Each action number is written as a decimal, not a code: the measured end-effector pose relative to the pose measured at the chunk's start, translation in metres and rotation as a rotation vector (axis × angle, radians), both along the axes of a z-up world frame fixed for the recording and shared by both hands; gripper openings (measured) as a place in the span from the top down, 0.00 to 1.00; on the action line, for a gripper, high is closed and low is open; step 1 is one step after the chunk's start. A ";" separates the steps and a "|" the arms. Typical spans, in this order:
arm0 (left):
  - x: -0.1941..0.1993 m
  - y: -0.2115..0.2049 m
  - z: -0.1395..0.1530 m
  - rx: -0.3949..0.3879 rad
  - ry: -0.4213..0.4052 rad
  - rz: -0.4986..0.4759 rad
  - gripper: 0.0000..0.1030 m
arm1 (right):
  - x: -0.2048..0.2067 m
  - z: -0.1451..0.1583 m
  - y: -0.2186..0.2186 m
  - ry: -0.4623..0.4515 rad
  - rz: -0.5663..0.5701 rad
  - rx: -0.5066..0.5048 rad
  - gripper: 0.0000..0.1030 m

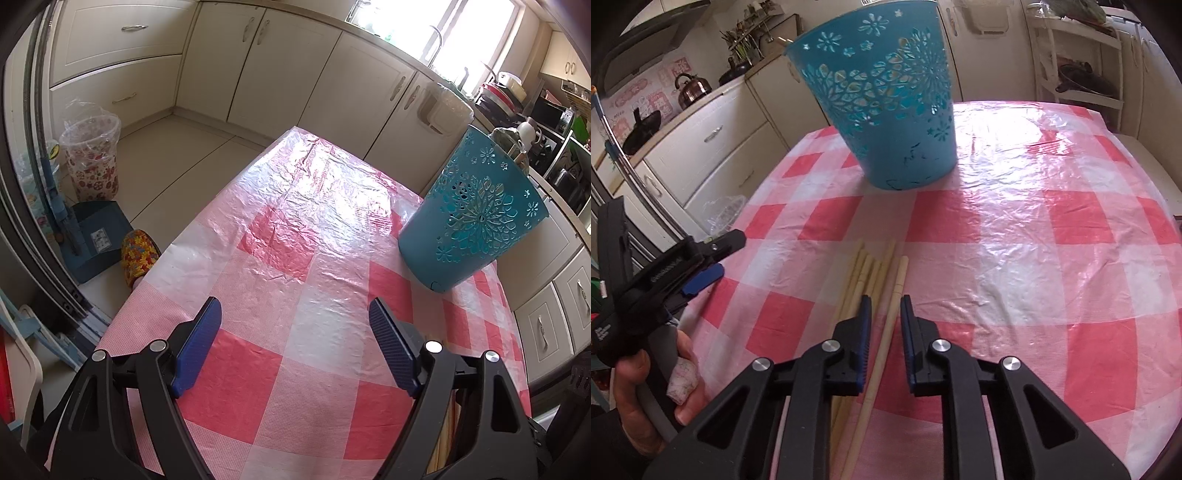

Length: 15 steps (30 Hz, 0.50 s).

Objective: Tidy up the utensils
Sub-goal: 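Move the open right tool back to the chopsticks and grasp one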

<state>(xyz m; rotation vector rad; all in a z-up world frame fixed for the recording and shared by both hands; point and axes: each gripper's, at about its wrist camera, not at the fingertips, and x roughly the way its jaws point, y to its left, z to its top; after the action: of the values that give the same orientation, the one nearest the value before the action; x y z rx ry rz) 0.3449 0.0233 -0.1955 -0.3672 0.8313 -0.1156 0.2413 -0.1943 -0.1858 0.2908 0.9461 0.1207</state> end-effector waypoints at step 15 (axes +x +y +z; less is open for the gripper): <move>0.001 -0.001 0.000 0.014 0.009 -0.004 0.24 | 0.005 0.001 -0.007 0.020 0.053 -0.160 0.94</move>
<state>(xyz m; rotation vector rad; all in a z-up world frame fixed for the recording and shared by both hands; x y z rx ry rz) 0.3456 0.0220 -0.1951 -0.3532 0.8418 -0.1120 0.2468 -0.2014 -0.1847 0.1191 0.9774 0.0905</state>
